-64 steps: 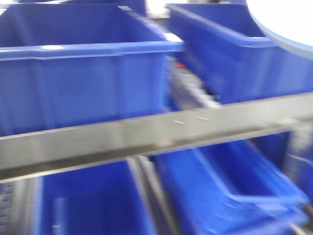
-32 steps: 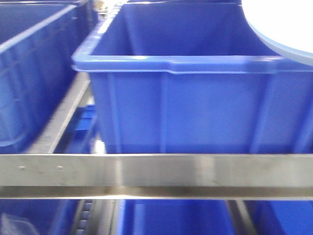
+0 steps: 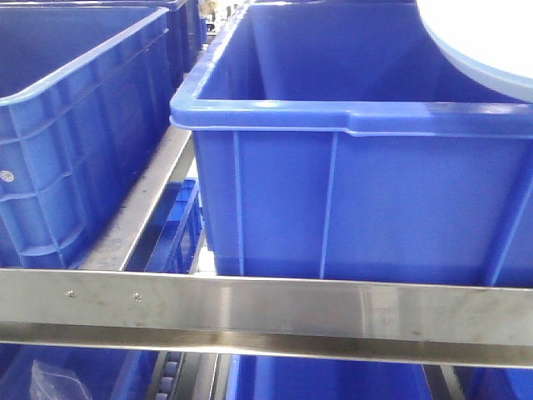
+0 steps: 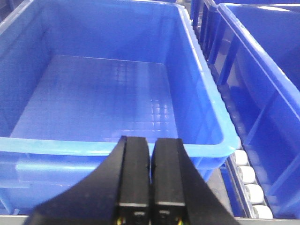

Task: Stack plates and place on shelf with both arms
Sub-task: 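Lower the plates into the blue bin and open the right gripper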

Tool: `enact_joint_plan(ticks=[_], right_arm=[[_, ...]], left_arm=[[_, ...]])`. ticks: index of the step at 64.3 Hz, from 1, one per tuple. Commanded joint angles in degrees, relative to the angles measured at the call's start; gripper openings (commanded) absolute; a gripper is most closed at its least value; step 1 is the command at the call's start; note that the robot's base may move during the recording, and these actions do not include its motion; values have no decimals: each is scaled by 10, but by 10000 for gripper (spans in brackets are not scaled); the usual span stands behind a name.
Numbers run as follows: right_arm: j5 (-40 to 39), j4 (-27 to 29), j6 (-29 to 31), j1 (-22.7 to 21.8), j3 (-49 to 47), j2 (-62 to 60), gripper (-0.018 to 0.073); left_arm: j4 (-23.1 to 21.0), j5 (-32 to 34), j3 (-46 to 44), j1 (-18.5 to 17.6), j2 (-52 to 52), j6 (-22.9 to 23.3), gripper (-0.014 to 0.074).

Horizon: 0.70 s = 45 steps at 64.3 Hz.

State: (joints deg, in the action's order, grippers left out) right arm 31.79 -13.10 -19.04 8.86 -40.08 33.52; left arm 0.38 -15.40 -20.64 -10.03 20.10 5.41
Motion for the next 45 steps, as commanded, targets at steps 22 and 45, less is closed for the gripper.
enact_joint_plan(ticks=[22, 45], right_arm=[[-55, -7, 0, -2, -17, 2, 49], [-55, -7, 0, -2, -17, 2, 49]], left_arm=[[0, 45, -18, 0, 6, 1, 83], [0, 45, -18, 0, 6, 1, 83]])
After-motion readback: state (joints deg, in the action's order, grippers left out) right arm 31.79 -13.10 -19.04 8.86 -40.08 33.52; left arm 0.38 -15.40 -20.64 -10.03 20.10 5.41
